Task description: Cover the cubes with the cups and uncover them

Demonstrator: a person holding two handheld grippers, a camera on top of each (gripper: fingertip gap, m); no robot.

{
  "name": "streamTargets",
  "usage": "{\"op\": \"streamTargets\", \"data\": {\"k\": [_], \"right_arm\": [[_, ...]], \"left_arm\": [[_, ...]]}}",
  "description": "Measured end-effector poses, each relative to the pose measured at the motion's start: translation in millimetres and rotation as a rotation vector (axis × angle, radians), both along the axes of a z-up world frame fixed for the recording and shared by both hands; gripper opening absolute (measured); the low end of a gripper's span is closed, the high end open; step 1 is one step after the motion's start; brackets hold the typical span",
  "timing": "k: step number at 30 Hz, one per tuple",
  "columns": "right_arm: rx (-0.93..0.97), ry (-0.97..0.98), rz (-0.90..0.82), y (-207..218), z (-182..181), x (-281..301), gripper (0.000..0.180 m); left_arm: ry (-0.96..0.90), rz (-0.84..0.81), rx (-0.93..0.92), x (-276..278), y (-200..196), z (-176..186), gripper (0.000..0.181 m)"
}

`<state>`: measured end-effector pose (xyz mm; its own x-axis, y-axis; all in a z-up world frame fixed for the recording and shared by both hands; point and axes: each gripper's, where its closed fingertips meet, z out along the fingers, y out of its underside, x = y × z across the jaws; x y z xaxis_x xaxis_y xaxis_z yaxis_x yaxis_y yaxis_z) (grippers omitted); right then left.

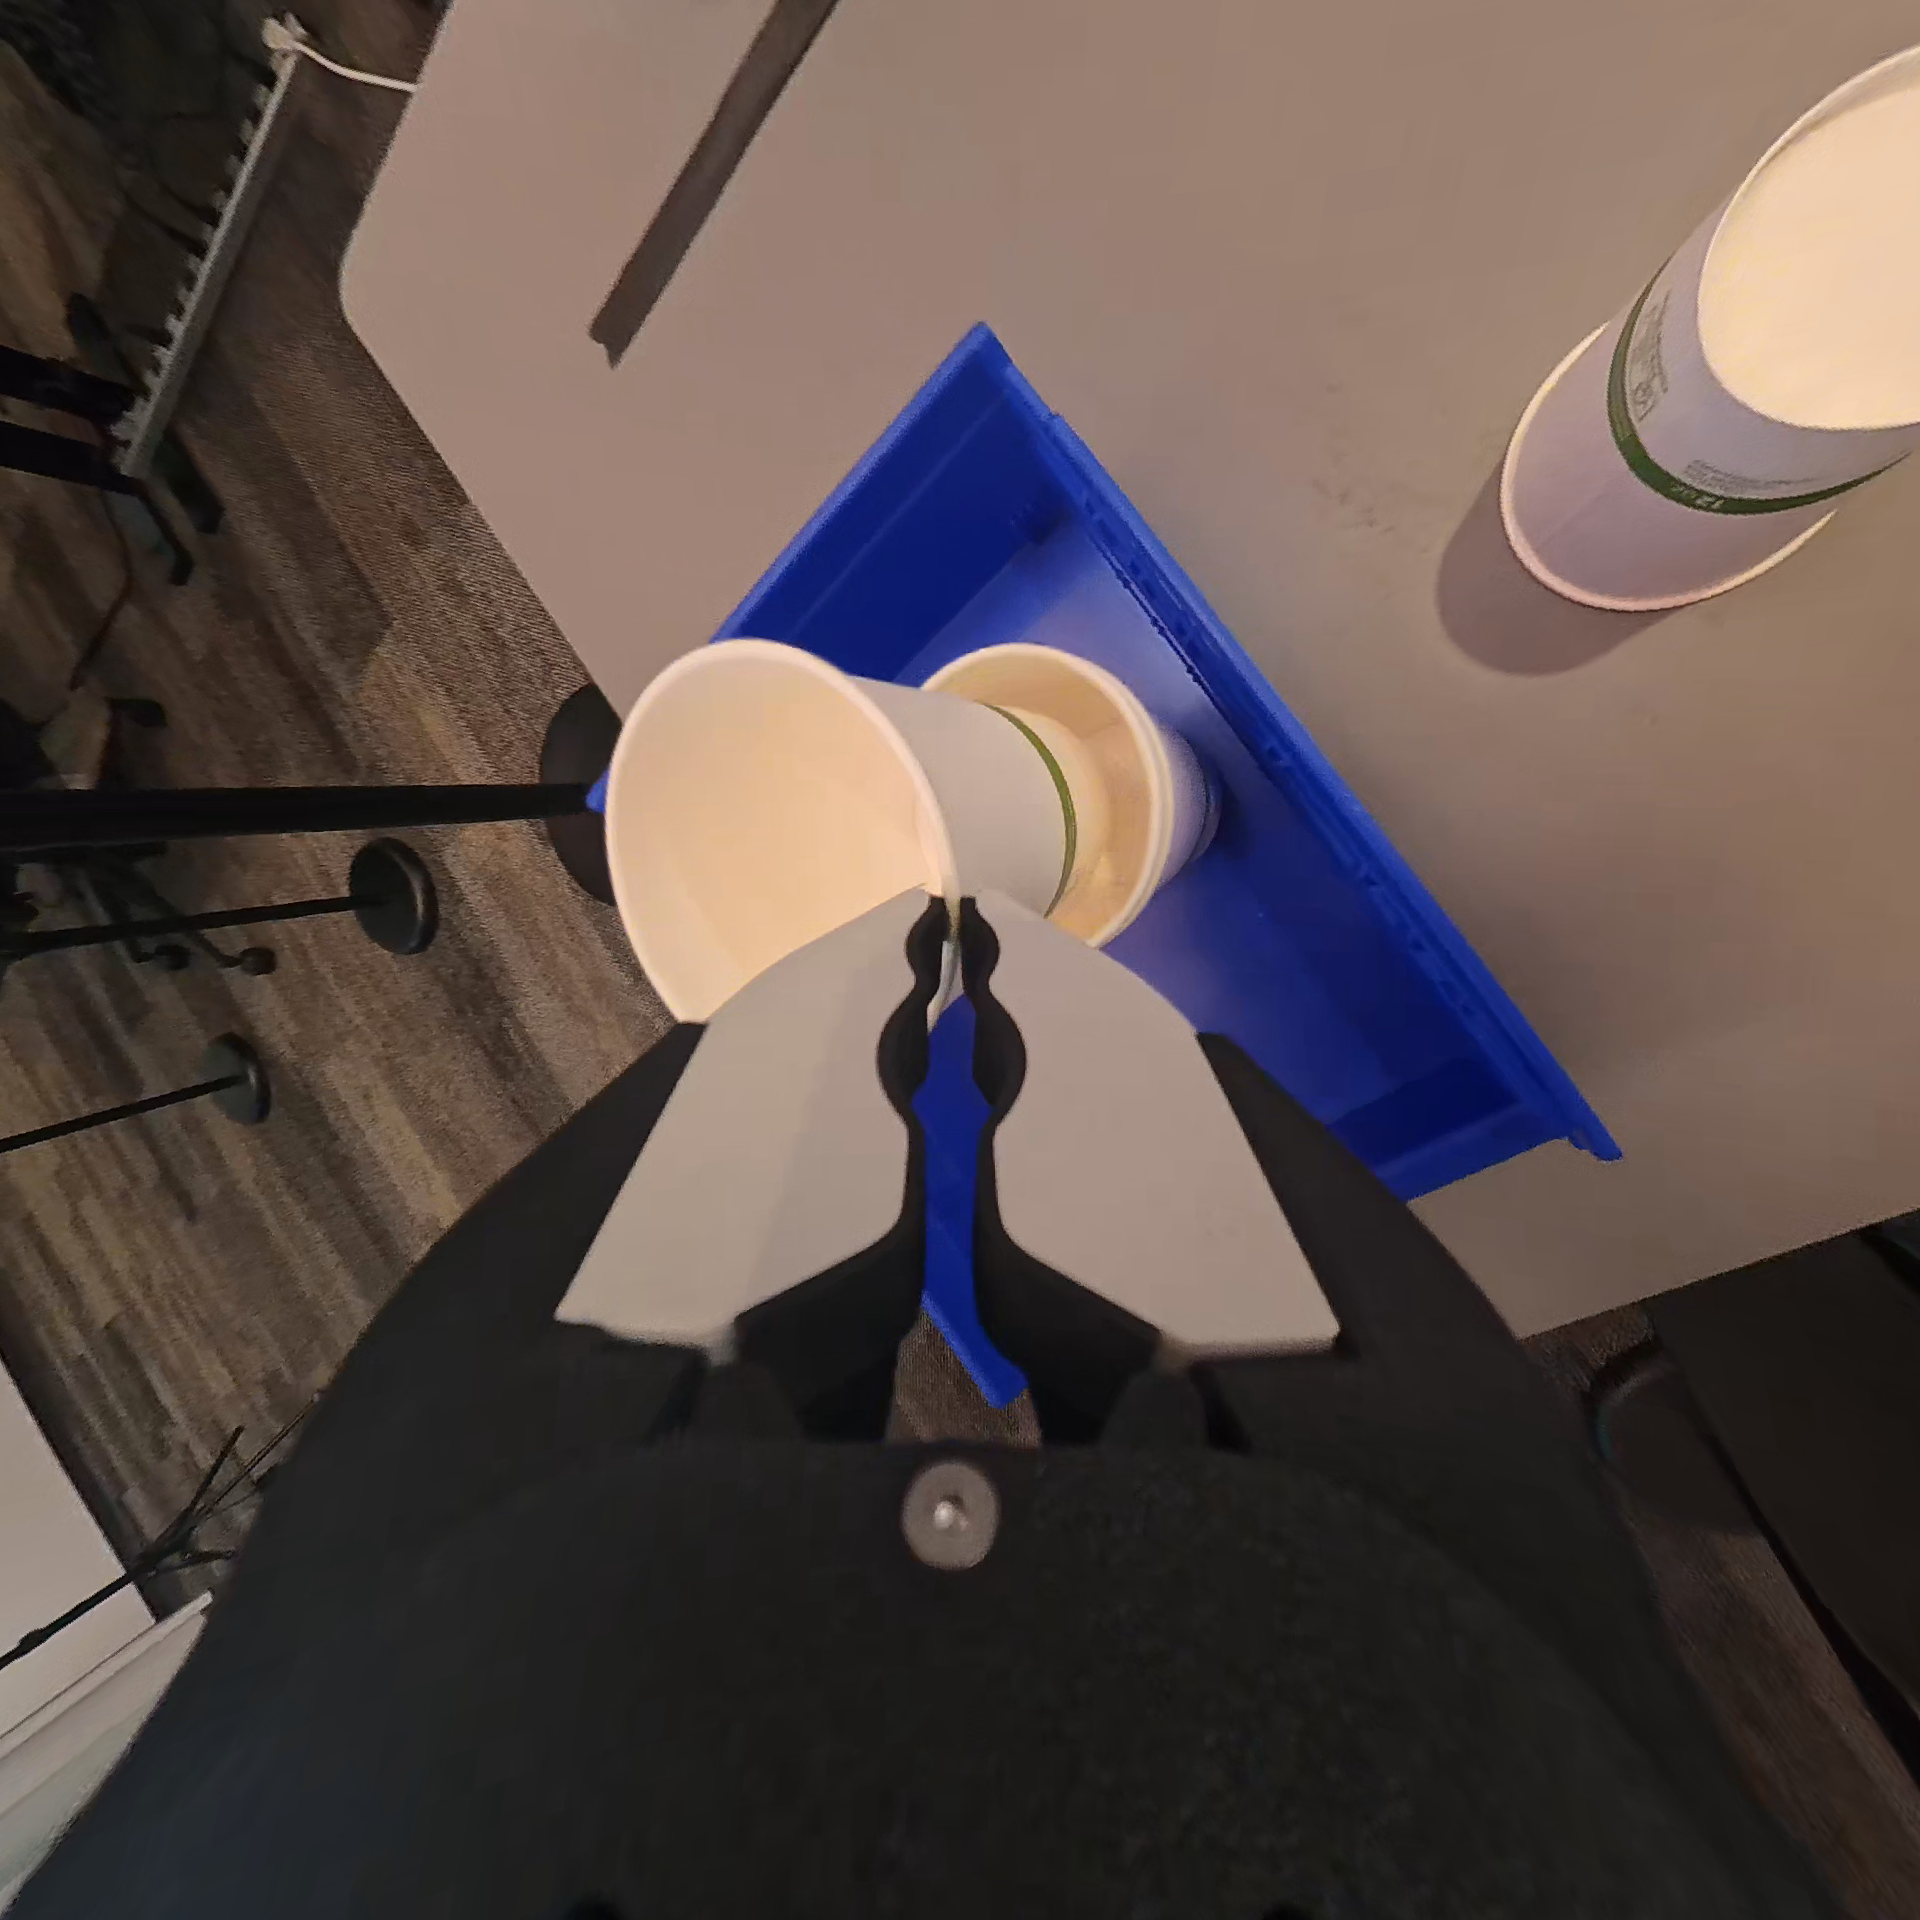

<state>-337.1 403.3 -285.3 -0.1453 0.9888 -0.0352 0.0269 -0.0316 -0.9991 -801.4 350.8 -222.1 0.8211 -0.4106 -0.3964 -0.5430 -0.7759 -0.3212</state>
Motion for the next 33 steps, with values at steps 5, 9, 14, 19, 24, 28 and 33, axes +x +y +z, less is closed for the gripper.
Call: {"op": "streamTargets", "data": {"k": [5, 9, 14, 19, 24, 28, 33], "right_arm": [[0.002, 0.003, 0.006, -1.7, 0.6, -0.2, 0.088], [-0.003, 0.003, 0.011, -2.4, 0.3, -0.3, 0.088], [-0.004, 0.007, 0.011, -2.9, 0.8, -0.7, 0.088], [-0.009, 0.029, -0.007, -2.6, 6.3, -1.6, 0.090], [0.015, 0.105, -0.071, -7.6, 30.2, 1.9, 0.094], [0.029, 0.143, -0.159, -11.6, 41.8, 6.8, 0.107], [-0.010, 0.214, -0.263, -10.3, 50.2, 12.0, 0.123]], "left_arm": [[0.012, 0.039, 0.048, 1.0, -3.4, 22.6, 0.002], [0.037, 0.072, 0.083, -2.0, -6.7, 40.5, 0.002], [0.029, 0.097, 0.148, 0.4, -8.9, 65.8, 0.002], [-0.061, 0.074, 0.253, 25.1, -5.0, 90.1, 0.002], [-0.217, -0.032, 0.390, 81.1, 9.0, 110.2, 0.002], [-0.385, -0.163, 0.487, 146.1, 24.0, 117.3, 0.002], [-0.685, -0.340, 0.556, 238.9, 32.4, 108.5, 0.002]]}}
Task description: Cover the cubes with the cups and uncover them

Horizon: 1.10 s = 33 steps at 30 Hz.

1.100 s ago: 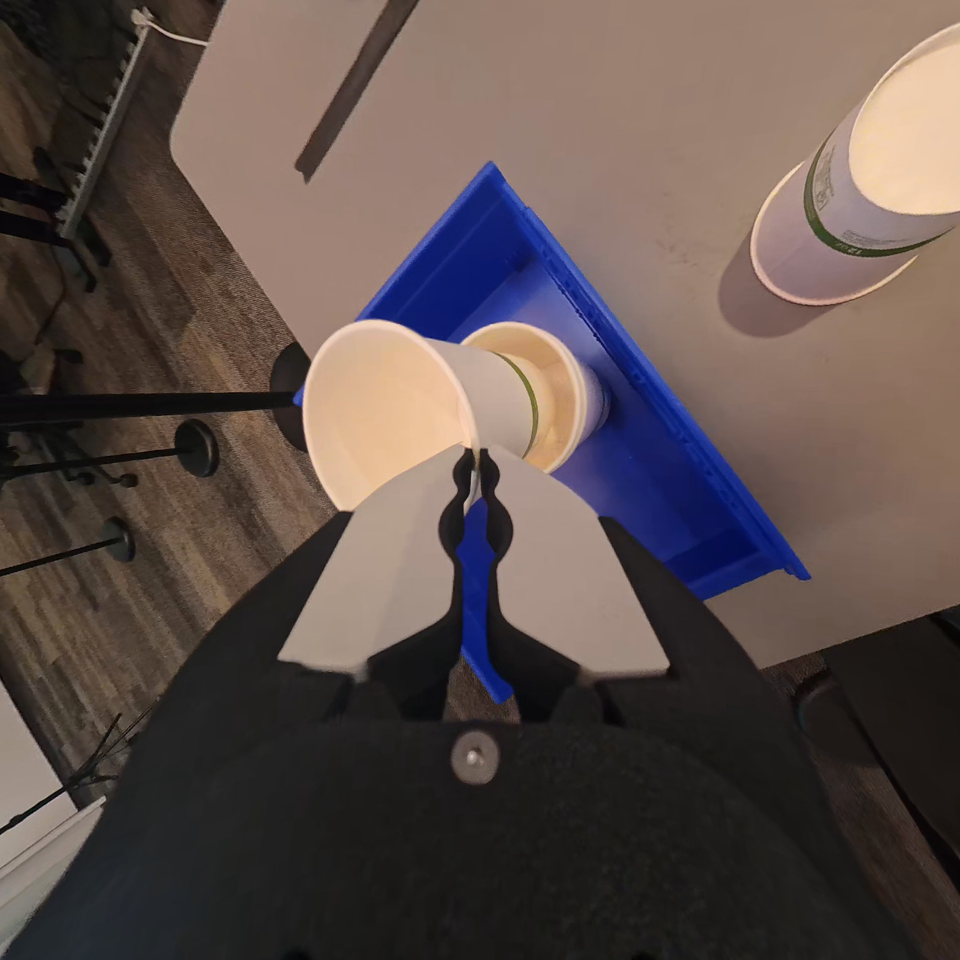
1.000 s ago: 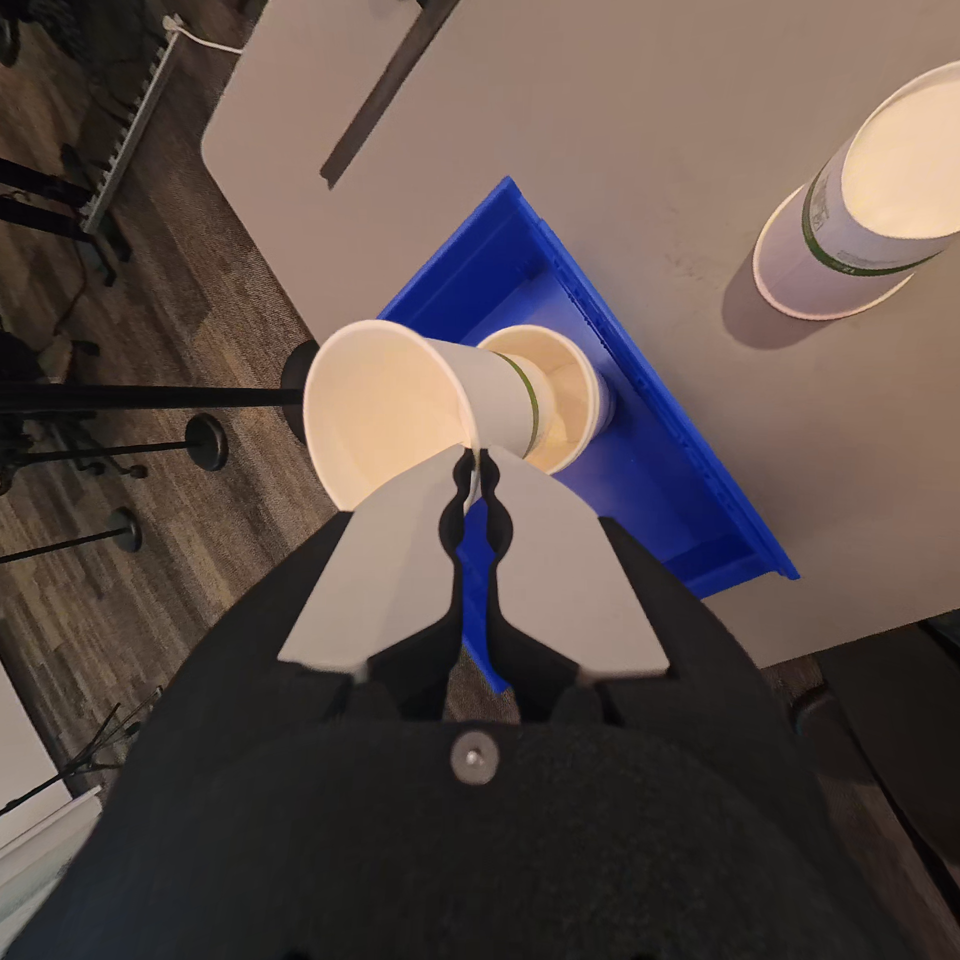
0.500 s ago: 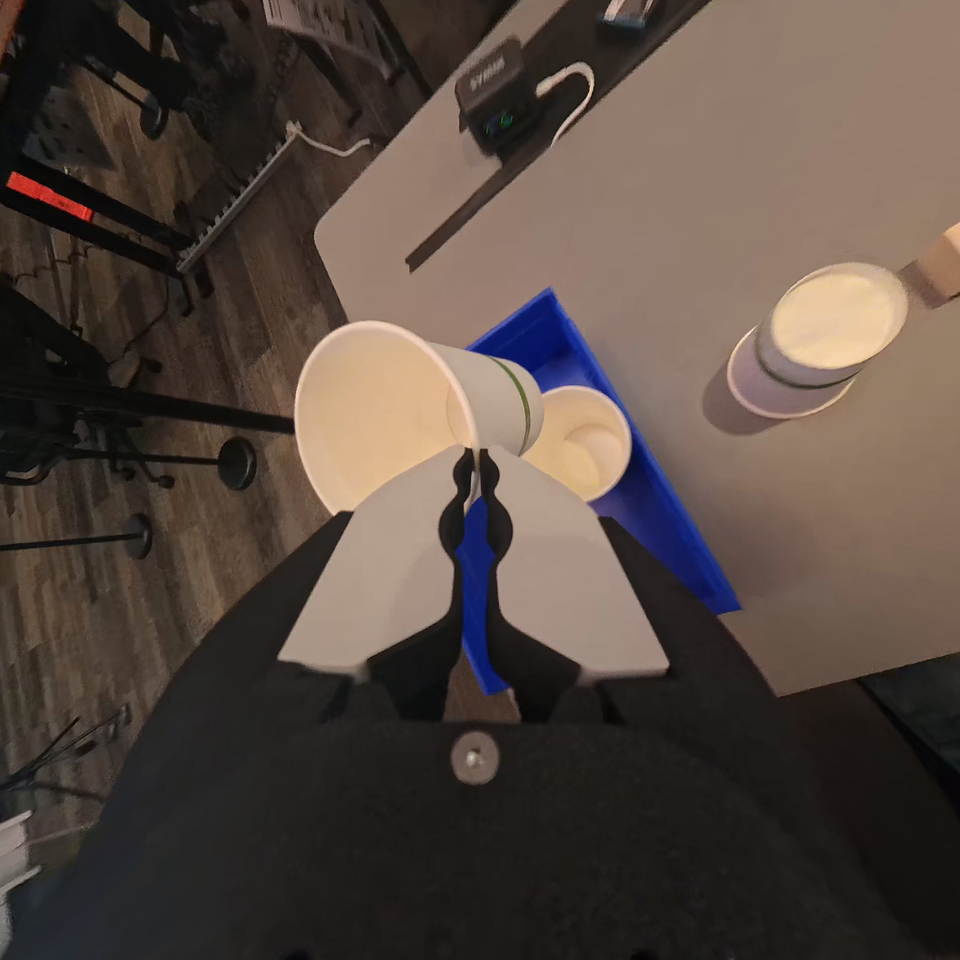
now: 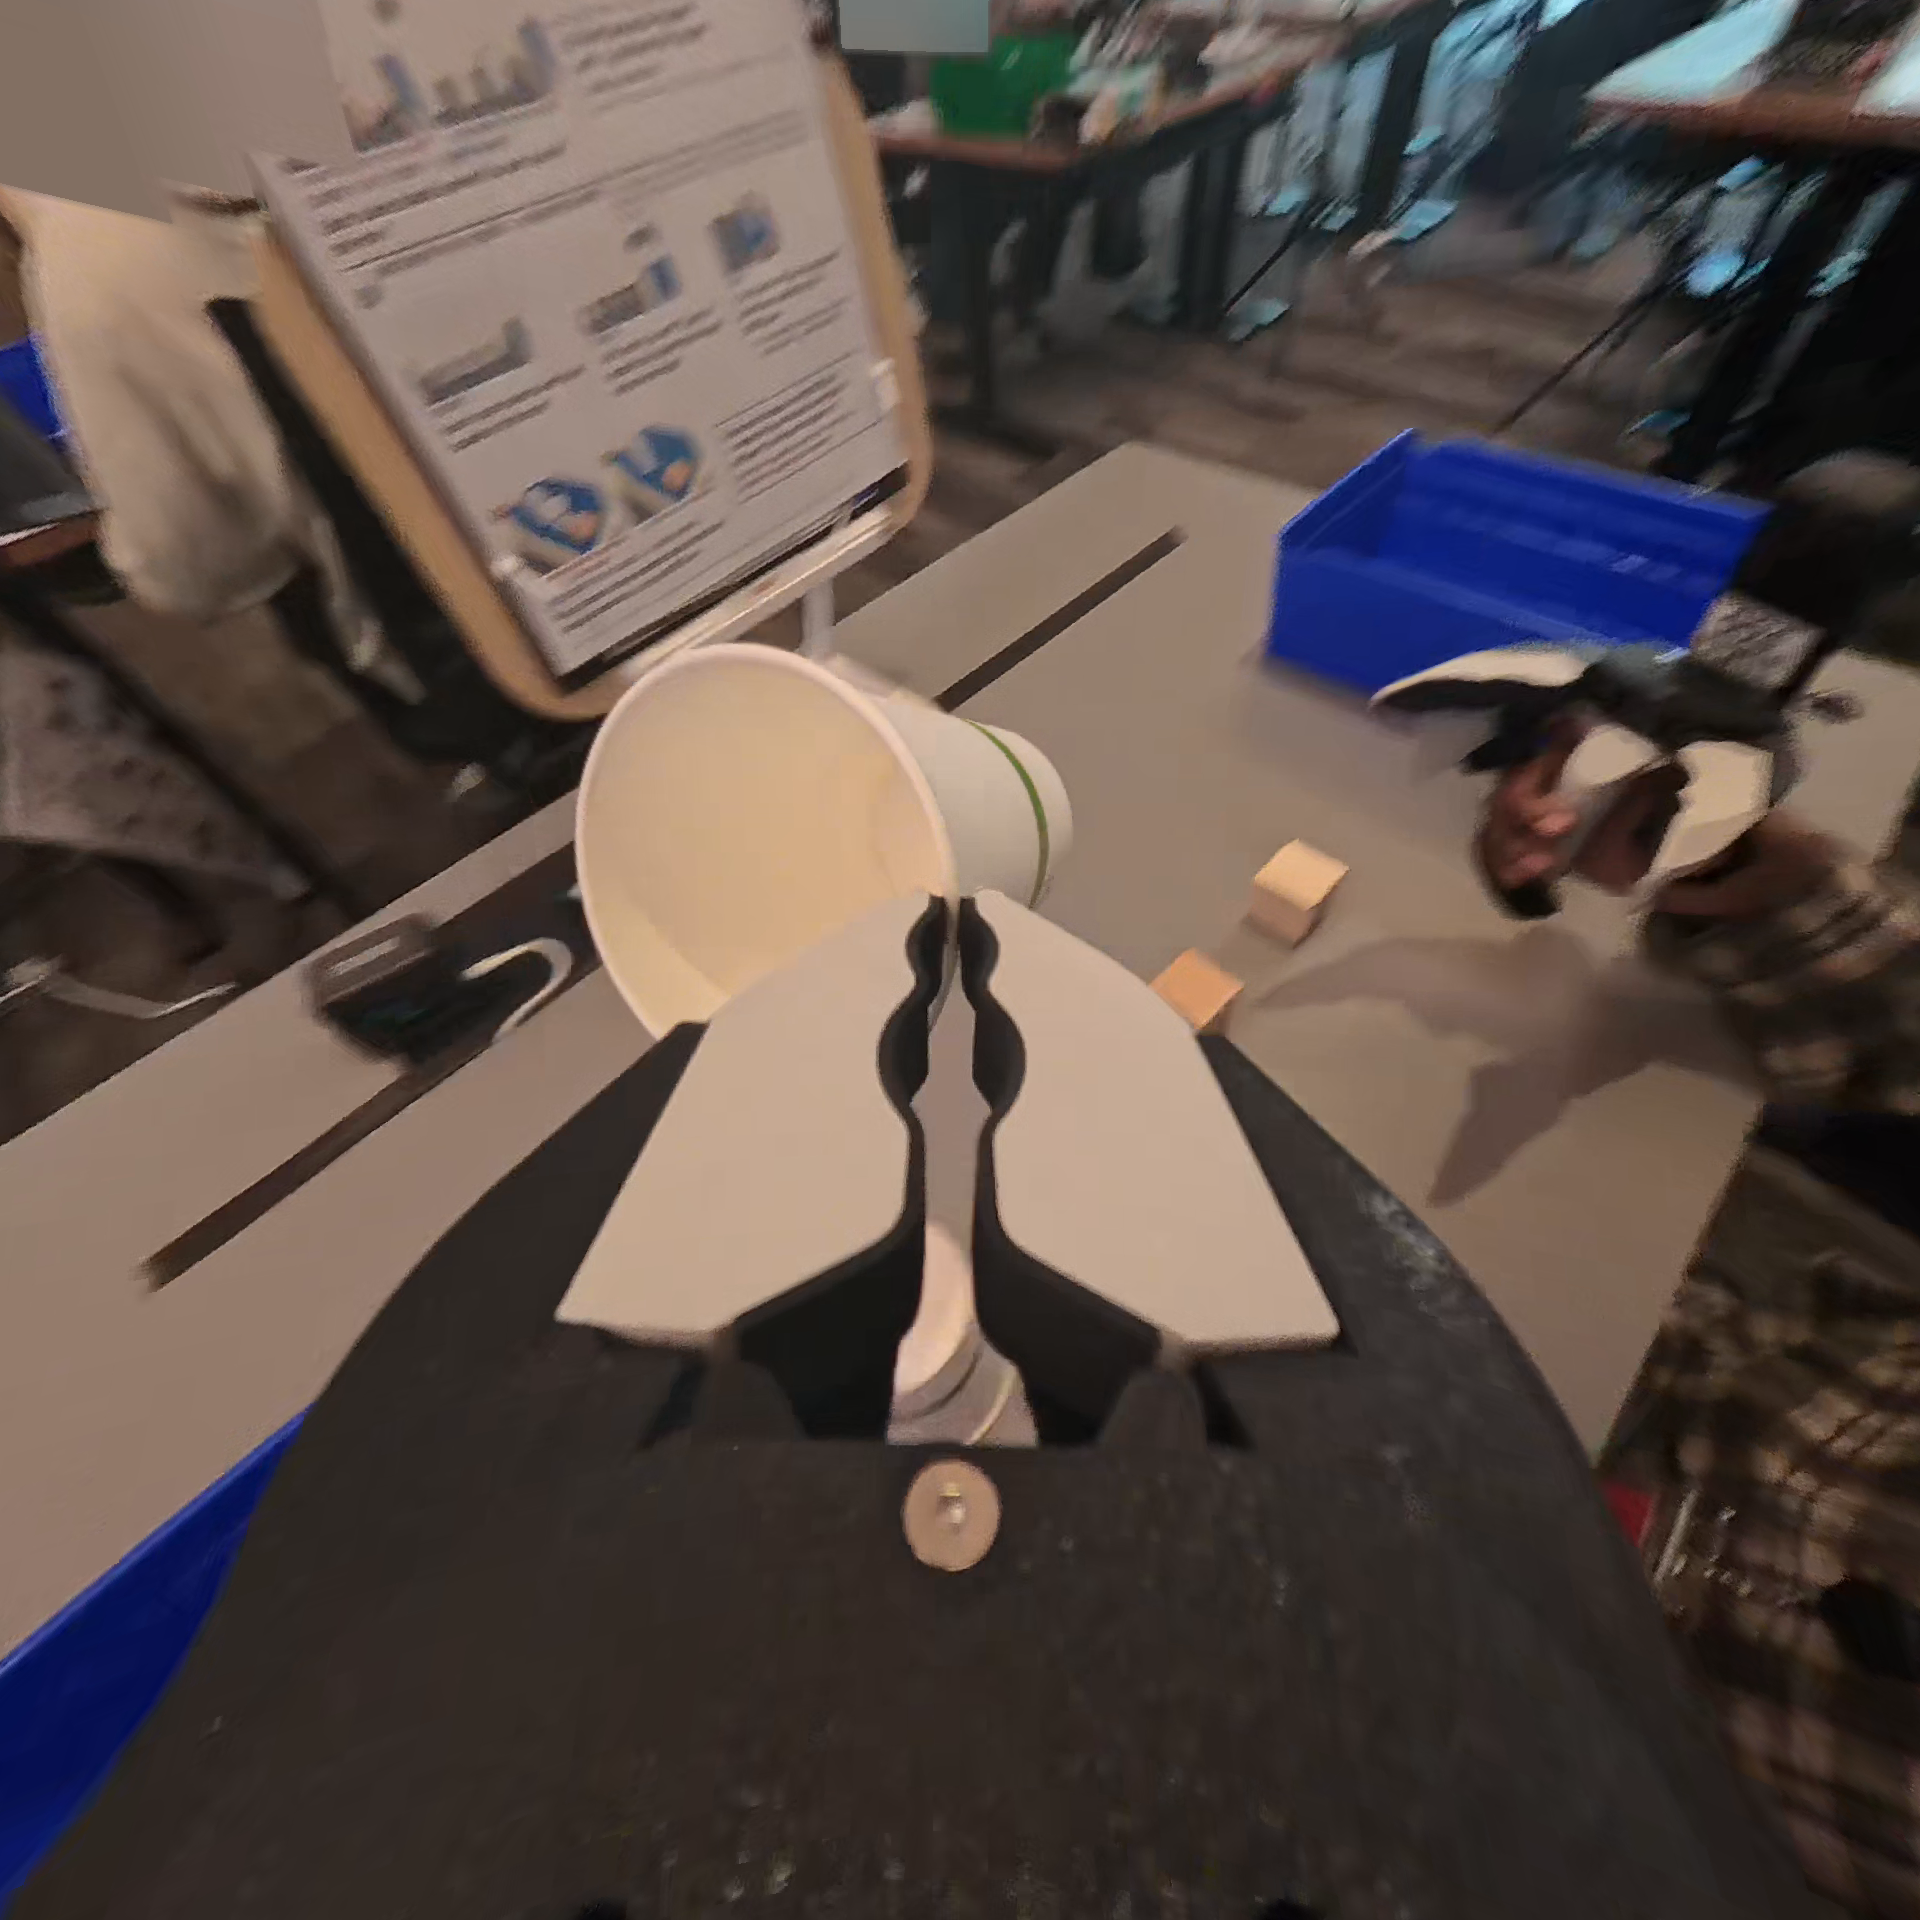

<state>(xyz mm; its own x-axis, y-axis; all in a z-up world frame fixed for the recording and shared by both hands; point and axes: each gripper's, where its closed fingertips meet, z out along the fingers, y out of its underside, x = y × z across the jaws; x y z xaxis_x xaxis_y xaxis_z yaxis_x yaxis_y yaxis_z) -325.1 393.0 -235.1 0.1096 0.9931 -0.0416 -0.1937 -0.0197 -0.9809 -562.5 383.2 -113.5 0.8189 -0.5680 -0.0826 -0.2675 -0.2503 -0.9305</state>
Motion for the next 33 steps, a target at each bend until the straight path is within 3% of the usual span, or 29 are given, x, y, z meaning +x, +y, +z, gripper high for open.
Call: {"op": "streamTargets", "data": {"k": [6, 11, 15, 21, 24, 28, 33], "right_arm": [[-0.102, 0.056, 0.030, -7.2, -2.0, -18.8, 0.124], [-0.141, 0.105, 0.083, -13.7, 4.8, -26.1, 0.123], [-0.136, 0.054, 0.093, -10.7, 3.3, -21.5, 0.120], [-0.137, -0.022, 0.157, -15.0, 0.8, -21.7, 0.111], [-0.137, -0.079, 0.209, -20.6, -0.5, -21.5, 0.094], [-0.093, -0.256, 0.208, -20.4, -7.0, -18.0, 0.093], [0.001, -0.557, 0.213, -15.6, -13.4, -5.4, 0.093]], "left_arm": [[-0.331, -0.249, 0.020, 98.5, -9.0, -30.7, 0.002], [-0.540, -0.400, -0.066, 151.6, -21.5, -65.8, 0.002], [-0.621, -0.462, -0.139, 168.3, -26.8, -90.1, 0.002], [-0.740, -0.527, -0.176, 178.3, -32.9, -98.9, 0.002], [-0.797, -0.569, -0.172, 182.3, -39.3, -94.6, 0.002], [-0.690, -0.540, -0.176, 182.2, -39.5, -107.4, 0.003], [-0.351, -0.390, -0.149, 170.2, -30.1, -132.9, 0.044]]}}
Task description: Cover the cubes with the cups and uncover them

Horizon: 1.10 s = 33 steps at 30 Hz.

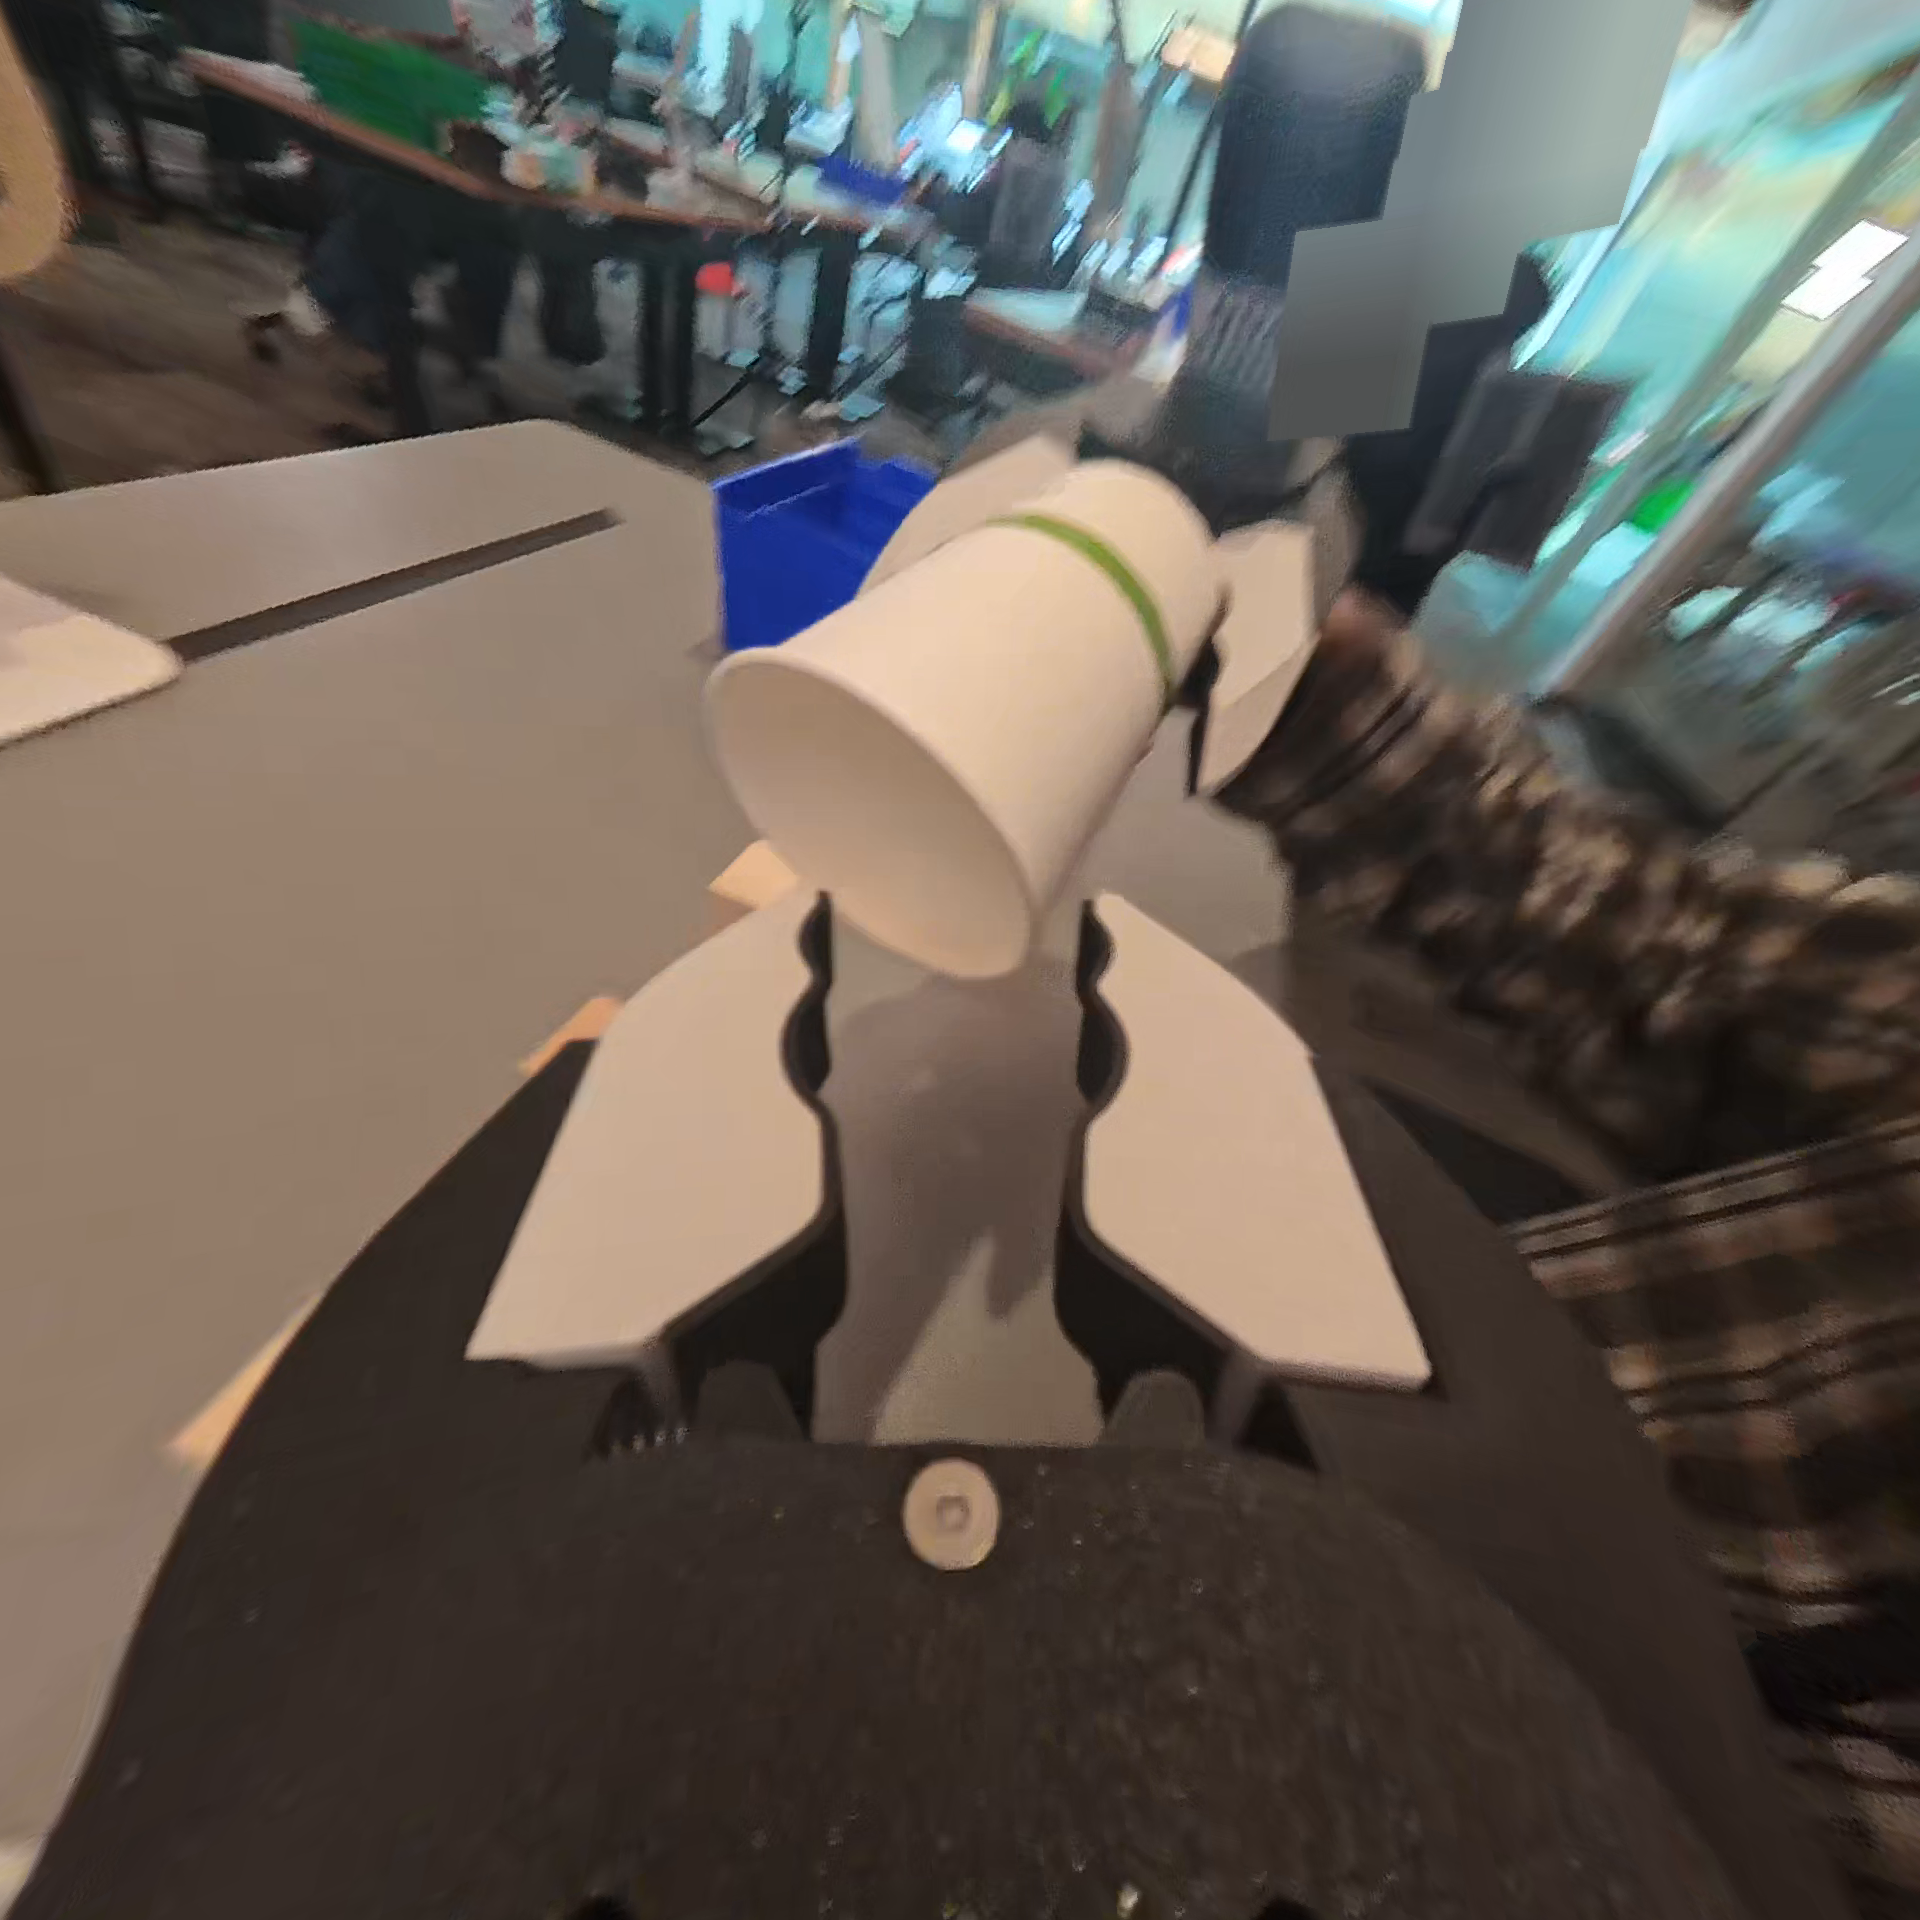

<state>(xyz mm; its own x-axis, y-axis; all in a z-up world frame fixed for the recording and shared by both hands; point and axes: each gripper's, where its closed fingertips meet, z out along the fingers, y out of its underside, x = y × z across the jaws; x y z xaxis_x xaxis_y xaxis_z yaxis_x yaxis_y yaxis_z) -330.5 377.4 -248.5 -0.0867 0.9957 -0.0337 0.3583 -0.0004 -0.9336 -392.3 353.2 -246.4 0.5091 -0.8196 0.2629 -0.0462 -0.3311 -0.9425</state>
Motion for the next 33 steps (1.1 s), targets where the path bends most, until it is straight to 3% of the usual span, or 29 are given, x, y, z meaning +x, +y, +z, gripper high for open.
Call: {"op": "streamTargets", "data": {"k": [5, 7, 12, 20, 33], "right_arm": [[0.113, -0.284, 0.079, 0.9, -6.3, 11.1, 0.093], [0.140, -0.350, 0.127, -3.3, -6.4, 10.6, 0.093], [0.169, -0.448, 0.224, -13.6, -9.1, 3.9, 0.093], [0.181, -0.570, 0.333, -24.7, -23.7, -8.9, 0.093], [0.092, -0.484, 0.375, -34.9, -22.2, -24.9, 0.092]], "left_arm": [[0.352, 0.048, 0.130, -0.5, 12.0, -3.2, 0.089], [0.426, 0.000, 0.150, 10.3, 13.1, -4.1, 0.093], [0.462, -0.137, 0.124, 37.6, 10.8, -11.1, 0.094], [0.541, -0.223, 0.055, 49.1, 8.2, -35.8, 0.096], [0.468, -0.281, 0.014, 57.8, -1.2, -55.2, 0.088]]}}
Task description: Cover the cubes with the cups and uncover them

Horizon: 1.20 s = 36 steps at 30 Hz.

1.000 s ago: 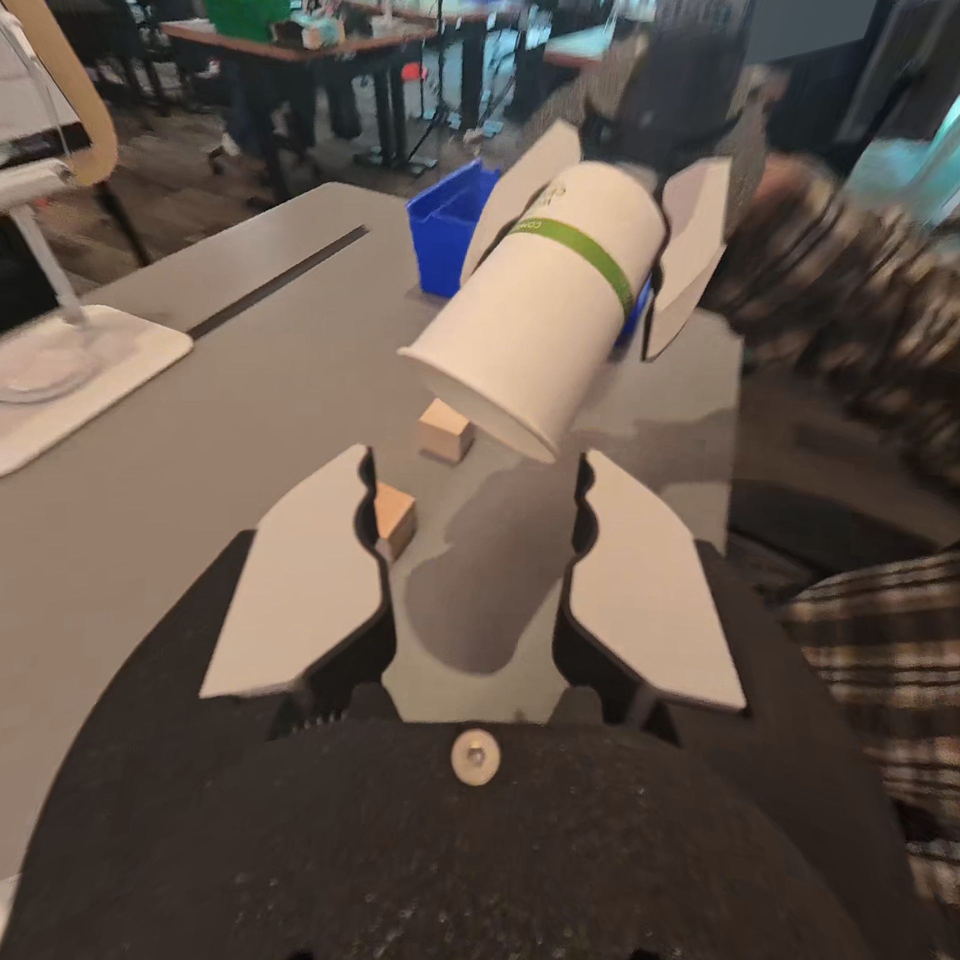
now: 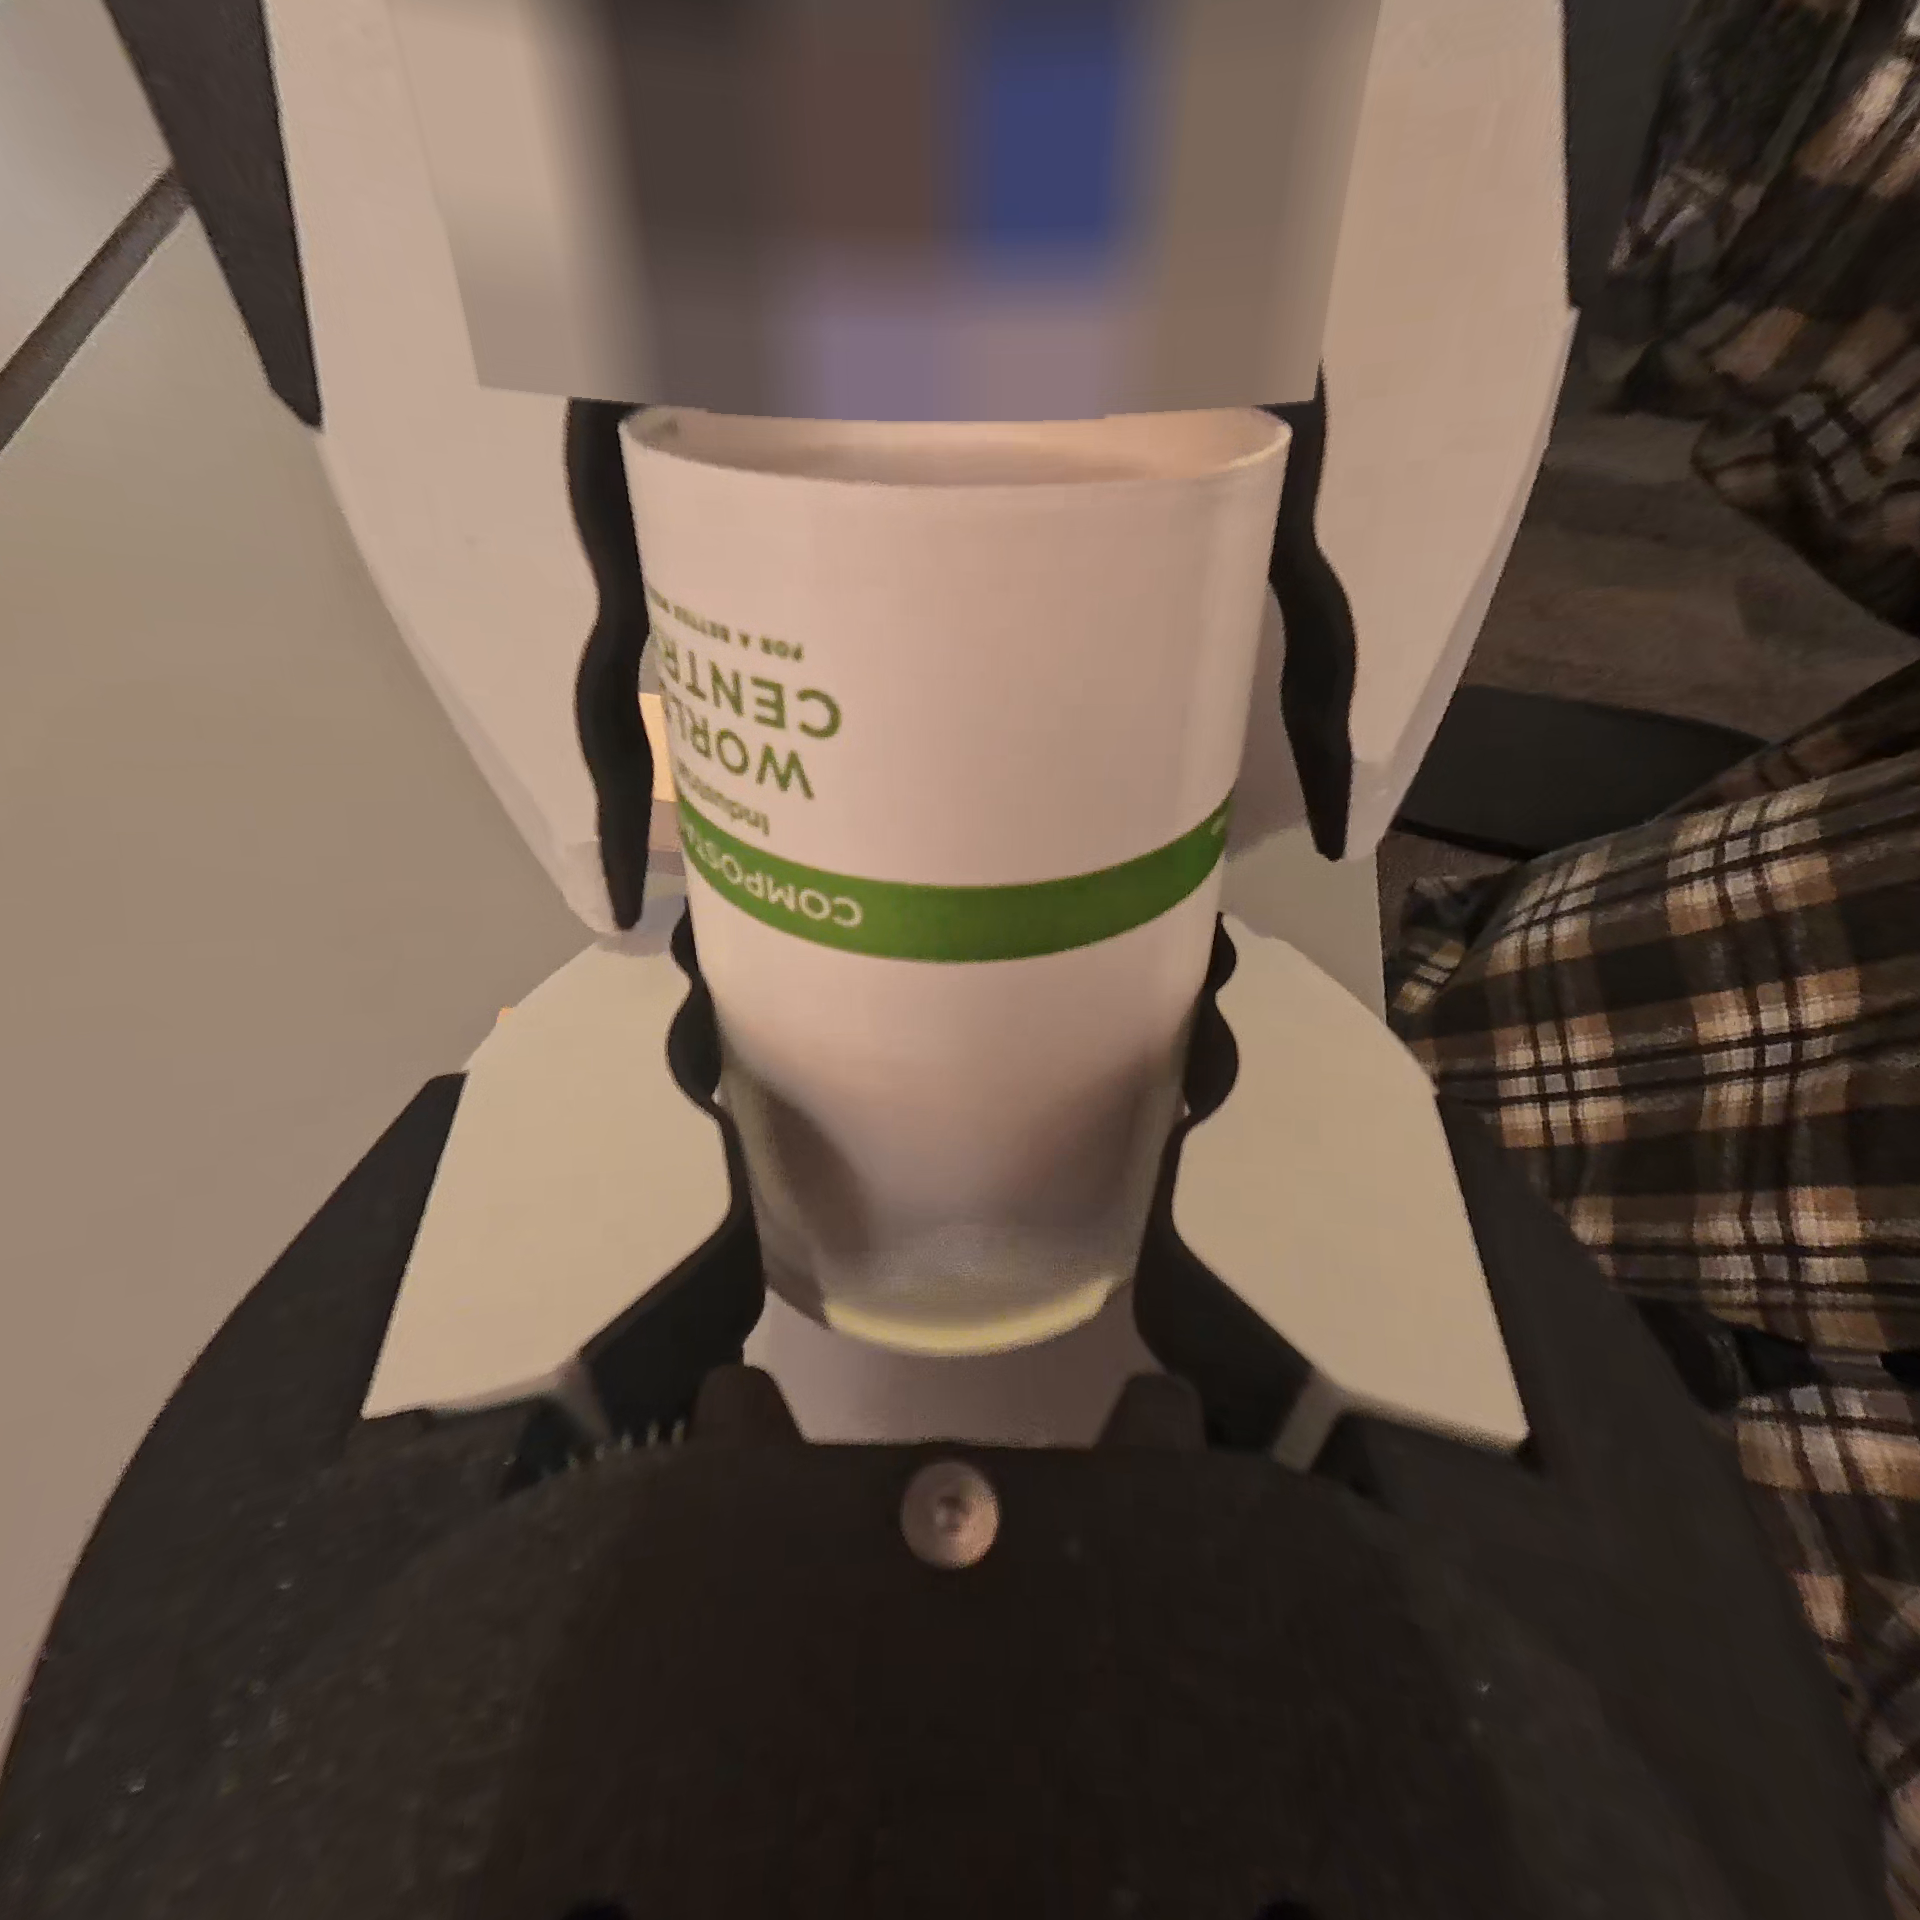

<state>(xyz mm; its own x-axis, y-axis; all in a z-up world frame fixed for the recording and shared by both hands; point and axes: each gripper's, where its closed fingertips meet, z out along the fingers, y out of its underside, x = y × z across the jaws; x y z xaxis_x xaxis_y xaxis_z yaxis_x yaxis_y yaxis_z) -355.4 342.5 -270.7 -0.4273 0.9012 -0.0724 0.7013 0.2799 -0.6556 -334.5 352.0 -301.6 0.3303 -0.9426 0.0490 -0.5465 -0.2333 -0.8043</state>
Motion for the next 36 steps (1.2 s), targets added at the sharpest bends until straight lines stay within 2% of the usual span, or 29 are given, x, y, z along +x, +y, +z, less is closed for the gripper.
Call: {"op": "streamTargets", "data": {"k": [8, 12, 15, 19, 21, 29, 36], "right_arm": [[-0.031, 0.139, -0.048, 3.5, 13.6, -3.4, 0.093], [-0.037, 0.213, -0.092, 8.9, 23.8, -1.1, 0.101], [-0.068, 0.363, -0.188, 19.5, 41.9, 1.1, 0.113], [-0.196, 0.645, -0.331, 30.2, 68.9, 9.7, 0.113], [-0.250, 0.724, -0.361, 29.3, 71.2, 13.3, 0.113], [-0.266, 0.672, -0.334, 10.0, 55.4, -2.7, 0.113], [-0.297, 0.654, -0.332, 9.5, 53.9, -8.7, 0.108]], "left_arm": [[-0.076, 0.038, 0.044, 1.6, 2.3, 6.1, 0.087], [-0.121, 0.054, 0.081, 2.6, 3.7, 12.7, 0.087], [-0.216, 0.074, 0.114, 2.1, 4.6, 26.6, 0.087], [-0.333, 0.098, 0.138, -0.3, 4.9, 39.3, 0.087], [-0.361, 0.094, 0.131, 0.9, 3.2, 39.1, 0.087], [-0.381, 0.105, 0.124, 5.5, 2.1, 33.4, 0.087], [-0.382, 0.103, 0.119, 7.2, 1.2, 30.3, 0.088]]}}
